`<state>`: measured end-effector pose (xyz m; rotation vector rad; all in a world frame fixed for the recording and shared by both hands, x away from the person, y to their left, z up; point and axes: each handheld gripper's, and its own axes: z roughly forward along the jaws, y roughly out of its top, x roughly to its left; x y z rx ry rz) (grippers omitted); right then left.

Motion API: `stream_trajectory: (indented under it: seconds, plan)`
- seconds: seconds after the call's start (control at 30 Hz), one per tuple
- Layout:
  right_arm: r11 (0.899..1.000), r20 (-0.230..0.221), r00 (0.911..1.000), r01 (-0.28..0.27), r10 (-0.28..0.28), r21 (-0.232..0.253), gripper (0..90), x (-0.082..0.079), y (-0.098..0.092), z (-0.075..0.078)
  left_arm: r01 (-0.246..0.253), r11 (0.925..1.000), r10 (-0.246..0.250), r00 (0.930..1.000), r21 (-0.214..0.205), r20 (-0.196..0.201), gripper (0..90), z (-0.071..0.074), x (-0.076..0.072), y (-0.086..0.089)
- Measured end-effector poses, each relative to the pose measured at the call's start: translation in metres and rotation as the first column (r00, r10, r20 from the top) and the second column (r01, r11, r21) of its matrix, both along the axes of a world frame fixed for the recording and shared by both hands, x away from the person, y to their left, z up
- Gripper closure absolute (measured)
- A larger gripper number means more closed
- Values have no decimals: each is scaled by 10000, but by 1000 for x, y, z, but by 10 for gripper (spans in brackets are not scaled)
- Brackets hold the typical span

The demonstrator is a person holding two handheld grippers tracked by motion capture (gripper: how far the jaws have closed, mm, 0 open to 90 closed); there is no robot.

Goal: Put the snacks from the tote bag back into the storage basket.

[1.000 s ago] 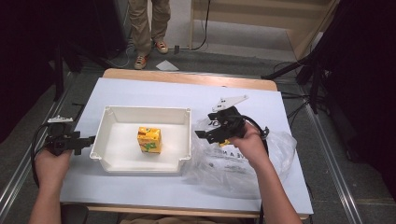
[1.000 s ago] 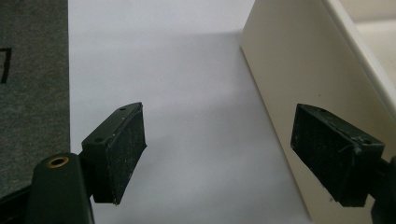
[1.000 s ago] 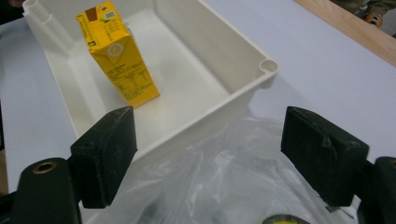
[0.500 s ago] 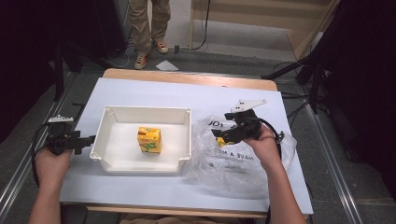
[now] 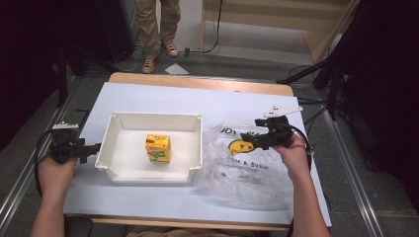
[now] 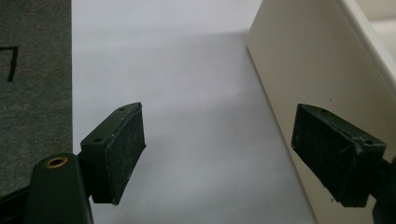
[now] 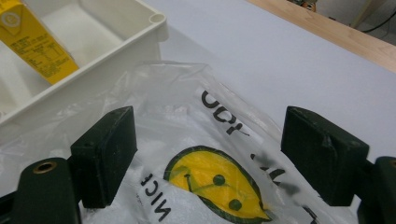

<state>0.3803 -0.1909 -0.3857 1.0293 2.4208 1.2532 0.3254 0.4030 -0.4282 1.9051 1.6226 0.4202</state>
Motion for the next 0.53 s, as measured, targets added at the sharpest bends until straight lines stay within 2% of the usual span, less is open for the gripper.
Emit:
stream_trajectory:
  seconds: [0.13,0.27,0.53]
  plan:
    - [10000,-100,9999,-14,14,18,192,3,-2,-3,-314,9993,314,9995,178,1,179,-1,2,0]
    - [9999,-157,9999,18,-16,122,192,5,-2,-5,-242,9995,244,9997,200,-68,178,-2,2,-1]
    - [9999,-206,9998,-63,62,-88,192,6,2,-7,-184,9997,185,9998,169,-113,178,-3,3,-2]
